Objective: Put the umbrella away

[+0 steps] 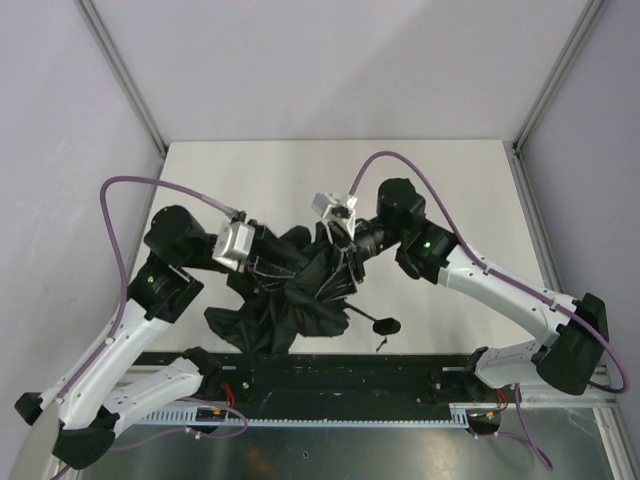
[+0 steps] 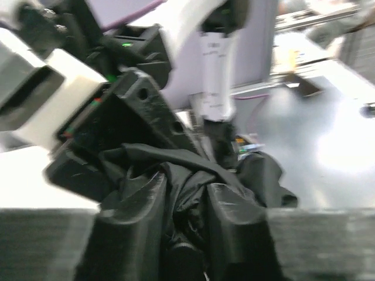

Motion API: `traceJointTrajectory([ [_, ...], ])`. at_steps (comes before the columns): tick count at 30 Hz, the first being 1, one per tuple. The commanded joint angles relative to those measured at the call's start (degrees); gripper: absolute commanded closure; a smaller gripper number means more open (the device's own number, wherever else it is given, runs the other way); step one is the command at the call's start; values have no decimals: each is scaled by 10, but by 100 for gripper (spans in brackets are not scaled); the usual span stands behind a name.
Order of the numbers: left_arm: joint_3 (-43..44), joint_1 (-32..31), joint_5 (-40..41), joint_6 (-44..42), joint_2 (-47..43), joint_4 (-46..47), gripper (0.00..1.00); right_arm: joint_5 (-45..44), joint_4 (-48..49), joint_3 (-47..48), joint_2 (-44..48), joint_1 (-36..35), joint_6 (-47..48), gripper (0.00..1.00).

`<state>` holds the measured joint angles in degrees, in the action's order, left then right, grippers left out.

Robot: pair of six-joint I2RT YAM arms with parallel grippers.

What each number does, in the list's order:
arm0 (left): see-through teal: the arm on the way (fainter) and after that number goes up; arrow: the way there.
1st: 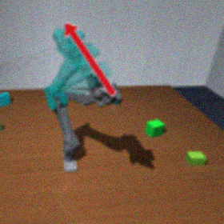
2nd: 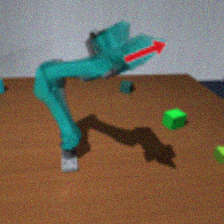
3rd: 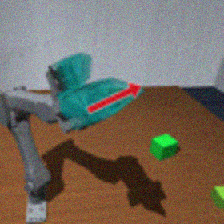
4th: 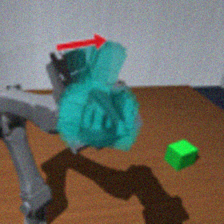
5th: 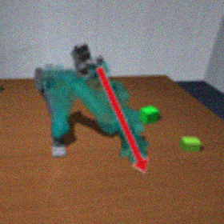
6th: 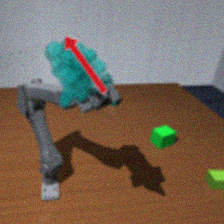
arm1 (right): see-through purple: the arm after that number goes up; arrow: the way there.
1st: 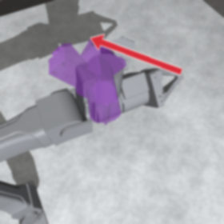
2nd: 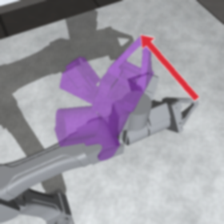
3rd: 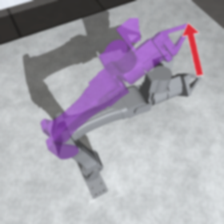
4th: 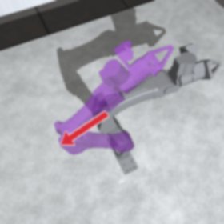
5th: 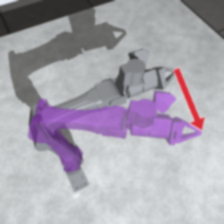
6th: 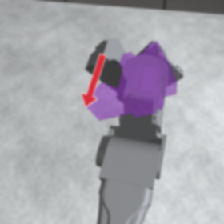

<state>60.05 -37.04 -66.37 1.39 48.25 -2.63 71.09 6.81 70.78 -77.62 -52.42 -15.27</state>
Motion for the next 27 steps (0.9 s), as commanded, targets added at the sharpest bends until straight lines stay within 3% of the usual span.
traceJointTrajectory([
  [1,51,14,157,-106,29,68,52,-73,9,-31,2,54,26,100],
  [4,74,50,165,-88,61,76,19,-95,21,-47,5,94,34,100],
  [7,85,76,169,-78,87,94,8,-114,36,-56,3,125,40,100],
  [10,89,97,170,-77,106,112,8,-116,81,-66,2,154,15,100],
  [14,105,109,132,-55,151,138,22,-121,156,-73,-6,171,-24,100],
  [17,113,110,122,-45,175,144,4,-130,175,-74,-12,183,-29,100],
  [22,85,130,152,-10,175,150,1,-211,71,-74,15,209,51,100],
  [27,6,126,214,104,191,234,5,-296,-33,-73,57,207,114,100],
])
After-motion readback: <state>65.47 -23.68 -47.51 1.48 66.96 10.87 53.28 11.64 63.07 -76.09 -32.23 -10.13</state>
